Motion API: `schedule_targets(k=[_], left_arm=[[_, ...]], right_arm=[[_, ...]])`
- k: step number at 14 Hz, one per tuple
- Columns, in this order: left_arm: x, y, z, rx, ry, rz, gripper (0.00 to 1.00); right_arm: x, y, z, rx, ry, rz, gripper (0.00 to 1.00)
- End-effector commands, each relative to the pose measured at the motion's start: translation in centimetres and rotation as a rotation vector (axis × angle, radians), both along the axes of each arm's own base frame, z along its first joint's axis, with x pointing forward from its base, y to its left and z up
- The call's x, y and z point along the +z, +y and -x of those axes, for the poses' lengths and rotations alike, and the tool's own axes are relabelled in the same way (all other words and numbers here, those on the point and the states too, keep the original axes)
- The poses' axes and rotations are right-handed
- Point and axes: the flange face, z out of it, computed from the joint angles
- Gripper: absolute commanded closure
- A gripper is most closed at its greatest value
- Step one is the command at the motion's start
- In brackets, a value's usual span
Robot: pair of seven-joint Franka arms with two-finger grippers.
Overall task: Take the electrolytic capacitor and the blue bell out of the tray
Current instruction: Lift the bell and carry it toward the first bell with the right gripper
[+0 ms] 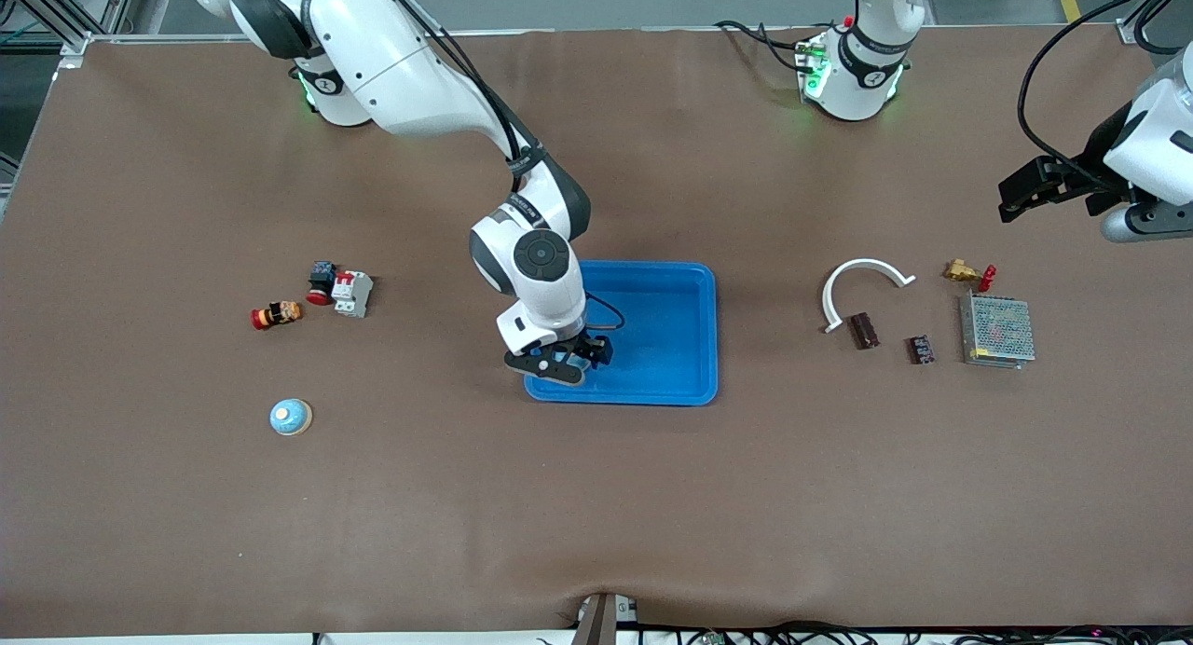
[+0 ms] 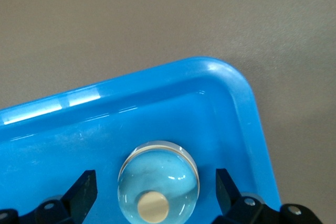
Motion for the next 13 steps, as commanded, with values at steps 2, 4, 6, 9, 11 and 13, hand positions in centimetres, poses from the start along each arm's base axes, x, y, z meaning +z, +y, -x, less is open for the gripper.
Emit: schedule_targets(k=[2, 4, 6, 9, 11, 13], left_arm=[[0.16, 0.19, 0.21, -0.012, -0.009, 0.021, 0.0], [0.16, 0.19, 0.21, -0.012, -0.009, 0.021, 0.0], [0.16, 0.18, 0.21, -0.012, -0.009, 0.023, 0.0], [0.08, 0.19, 0.16, -0.008, -0.007, 0.021, 0.0], [0.23, 0.11, 0.21, -0.003, -0.011, 0.021, 0.0], [0.15, 0.11, 0.16, -0.002, -0.009, 0.021, 0.0]], right_arm=[[-0.45, 0.57, -0.22, -0.009, -0.027, 0.01, 0.0], [-0.45, 0.57, -0.22, -0.009, -0.027, 0.01, 0.0], [-0.52, 0.45, -0.26, -0.009, -0.026, 0.012, 0.03], [-0.45, 0.48, -0.29, -0.01, -0.027, 0.01, 0.19], [-0.34, 0.5, -0.31, -0.01, -0.028, 0.009, 0.34], [-0.34, 0.5, -0.31, -0.01, -0.028, 0.009, 0.4]])
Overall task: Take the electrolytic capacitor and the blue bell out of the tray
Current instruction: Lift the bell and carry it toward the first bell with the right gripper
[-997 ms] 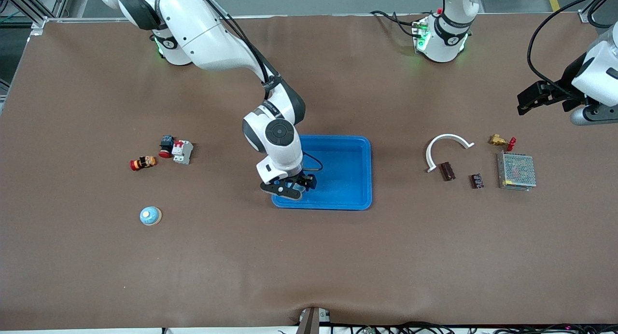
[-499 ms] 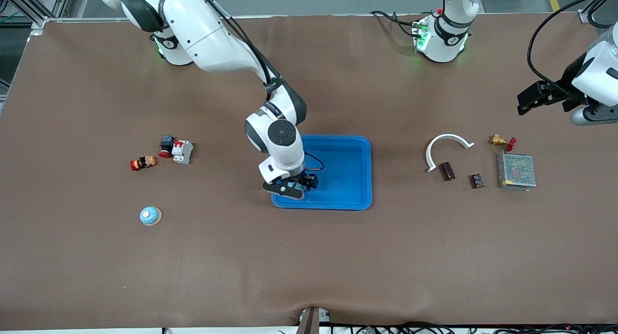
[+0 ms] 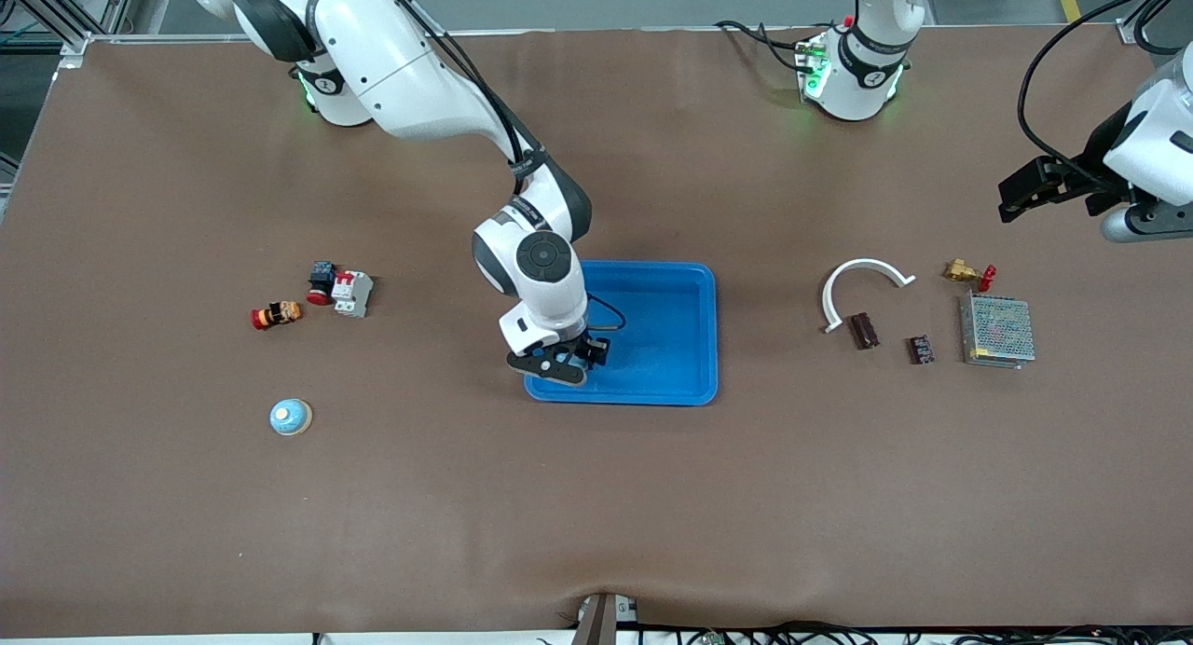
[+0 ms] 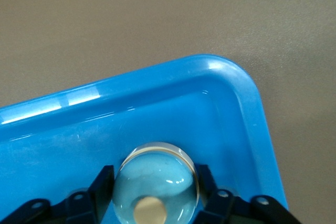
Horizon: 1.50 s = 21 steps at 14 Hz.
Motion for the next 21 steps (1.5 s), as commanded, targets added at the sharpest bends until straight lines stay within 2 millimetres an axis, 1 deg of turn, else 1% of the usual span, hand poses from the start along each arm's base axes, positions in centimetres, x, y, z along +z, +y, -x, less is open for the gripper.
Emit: schedule_targets(k=[1, 2, 5, 7, 9, 11, 14, 15, 17, 19, 20, 21], left_arm=[[0.2, 0.1, 0.2, -0.002, -0.01, 0.021, 0.0], [0.2, 0.1, 0.2, -0.002, -0.01, 0.021, 0.0], [0.2, 0.1, 0.2, -0.002, -0.01, 0.021, 0.0], [0.2, 0.1, 0.2, 0.0, -0.01, 0.021, 0.0], [0.2, 0.1, 0.2, 0.0, -0.01, 0.021, 0.0], [0.1, -0.1, 0.1, -0.003, -0.008, 0.019, 0.0], [0.1, -0.1, 0.1, -0.003, -0.008, 0.021, 0.0], [0.1, -0.1, 0.1, -0.003, -0.008, 0.021, 0.0], [0.1, -0.1, 0.1, -0.003, -0.008, 0.019, 0.0], [0.1, -0.1, 0.1, -0.003, -0.008, 0.021, 0.0], [0.1, 0.0, 0.1, -0.002, -0.008, 0.019, 0.0], [0.1, 0.0, 0.1, -0.002, -0.008, 0.021, 0.0]], right_arm=[[0.0, 0.5, -0.2, -0.009, -0.022, 0.011, 0.46], [0.0, 0.5, -0.1, -0.008, -0.021, 0.01, 0.49], [0.3, 0.5, -0.2, -0.009, -0.021, 0.007, 0.49], [1.0, 0.4, -0.4, -0.008, -0.024, 0.003, 0.49], [2.2, 0.2, -0.8, -0.014, -0.026, -0.007, 0.49], [2.9, 0.0, -0.9, -0.013, -0.022, -0.005, 0.49], [5.6, -1.1, -1.9, 0.022, 0.011, 0.026, 0.49], [7.0, -2.2, -2.6, 0.035, 0.018, 0.034, 0.49], [8.7, -4.8, -3.9, 0.068, 0.06, 0.052, 0.49], [11.7, -8.1, -5.7, 0.133, 0.097, 0.027, 0.49], [13.2, -10.2, -6.8, 0.159, 0.113, 0.014, 0.49], [14.1, -12.3, -7.7, 0.189, 0.129, 0.016, 0.49]])
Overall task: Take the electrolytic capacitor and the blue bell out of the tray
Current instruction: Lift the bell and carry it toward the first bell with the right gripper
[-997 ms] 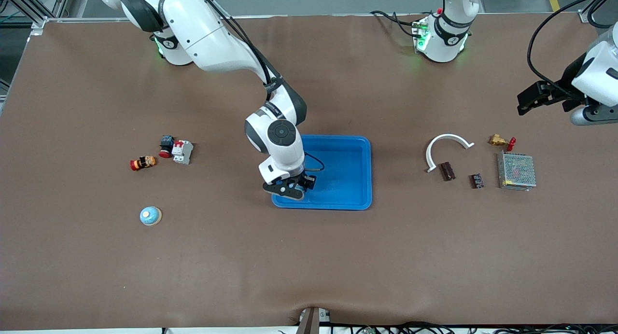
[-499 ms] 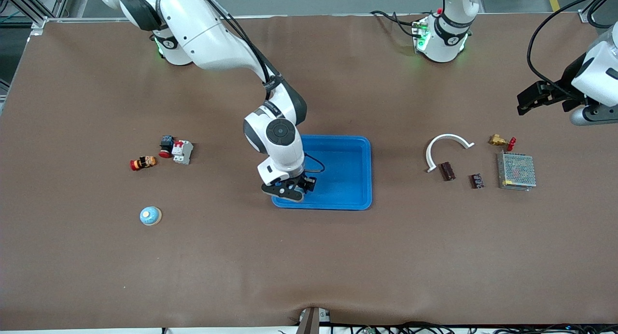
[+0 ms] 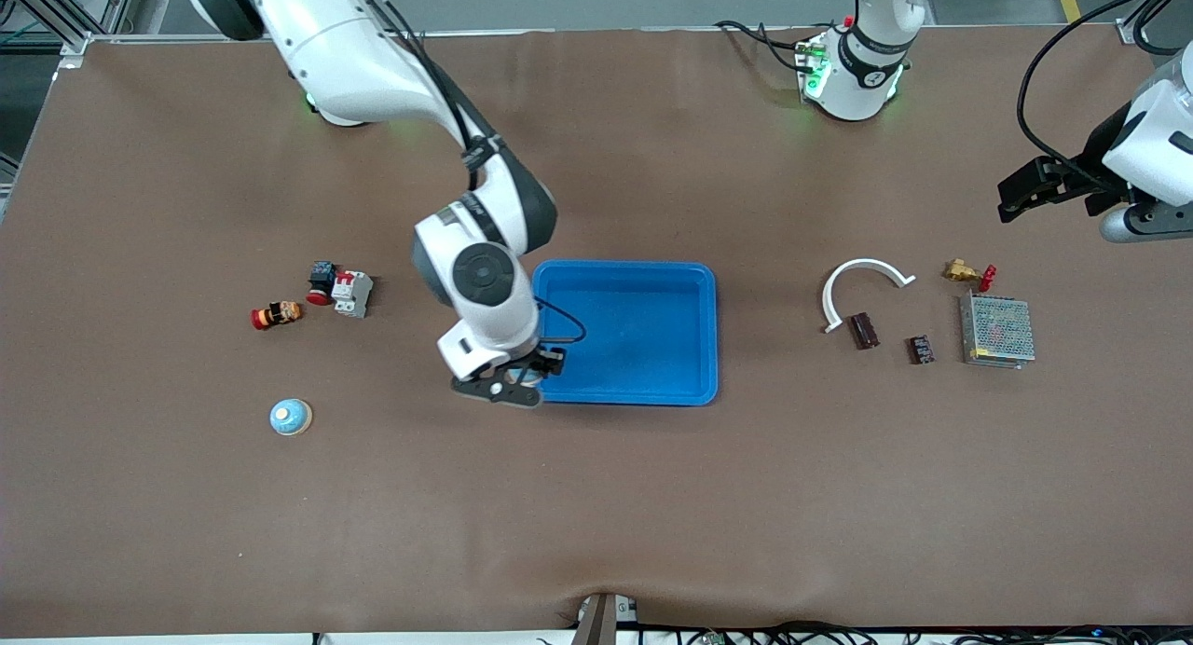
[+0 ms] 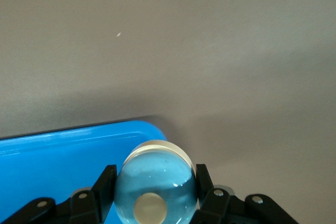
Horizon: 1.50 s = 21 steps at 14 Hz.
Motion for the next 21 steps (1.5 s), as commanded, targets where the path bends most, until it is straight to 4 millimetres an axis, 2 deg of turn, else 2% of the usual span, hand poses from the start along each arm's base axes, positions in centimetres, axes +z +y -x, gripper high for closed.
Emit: schedule_targets(k=[1, 3, 10, 15, 18, 21], left_arm=[[0.1, 0.0, 0.1, -0.003, -0.01, 0.02, 0.0], [0.2, -0.1, 0.1, -0.004, -0.011, 0.02, 0.0], [-0.1, -0.1, -0.1, -0.004, -0.005, 0.02, 0.0], [-0.1, -0.1, -0.1, -0.004, -0.005, 0.022, 0.0], [-0.1, -0.1, -0.1, -0.004, -0.005, 0.022, 0.0], [-0.1, 0.0, -0.1, -0.006, -0.006, 0.022, 0.0]], right_arm=[[3.5, -4.9, -1.9, 0.082, 0.043, -0.026, 0.49], [4.2, -8.5, -3.5, 0.127, 0.057, -0.022, 0.49], [3.9, -19.2, -7.2, 0.301, 0.055, -0.028, 0.49], [3.2, -24.4, -8.5, 0.433, 0.045, -0.029, 0.49], [2.6, -25.7, -8.9, 0.478, 0.022, -0.027, 0.49], [0.3, -26.8, -8.7, 0.51, 0.005, -0.023, 0.49]])
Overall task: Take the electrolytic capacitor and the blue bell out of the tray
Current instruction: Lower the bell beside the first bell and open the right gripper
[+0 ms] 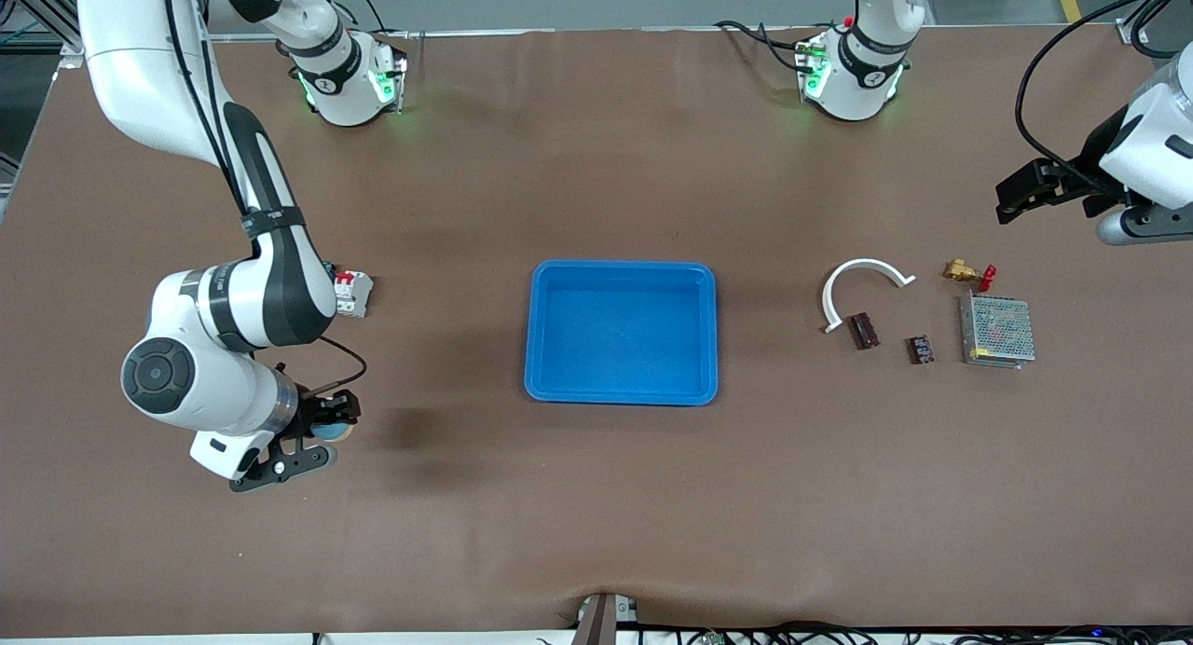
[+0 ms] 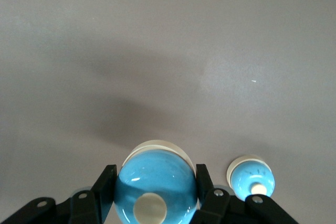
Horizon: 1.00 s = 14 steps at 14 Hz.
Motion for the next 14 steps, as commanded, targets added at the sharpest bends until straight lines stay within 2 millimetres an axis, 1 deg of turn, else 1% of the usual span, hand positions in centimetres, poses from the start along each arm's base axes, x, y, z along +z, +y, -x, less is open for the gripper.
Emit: schedule_targets(k=[1, 4, 6, 9, 10, 14], left_arm=[[0.2, -0.1, 0.0, -0.005, -0.011, 0.022, 0.0], [0.2, -0.6, -0.1, -0.008, -0.014, 0.024, 0.0], [0.1, -0.5, -0.1, -0.006, -0.012, 0.022, 0.0], [0.3, -0.3, 0.0, -0.005, -0.015, 0.022, 0.0], [0.3, -0.3, 0.0, -0.005, -0.015, 0.022, 0.0], [0.3, -0.2, 0.0, -0.005, -0.015, 0.022, 0.0]], right_arm=[[-2.0, -1.0, 0.4, 0.048, -0.016, -0.019, 0.49], [-3.3, -2.7, 0.1, 0.104, -0.03, -0.018, 0.49], [-3.9, -3.2, 0.0, 0.116, -0.03, -0.023, 0.49], [-6.2, -3.9, -0.1, 0.142, -0.041, -0.041, 0.49], [-6.9, -4.0, 0.1, 0.149, -0.04, -0.05, 0.49], [-8.3, -4.0, 0.3, 0.177, -0.031, -0.052, 0.49]])
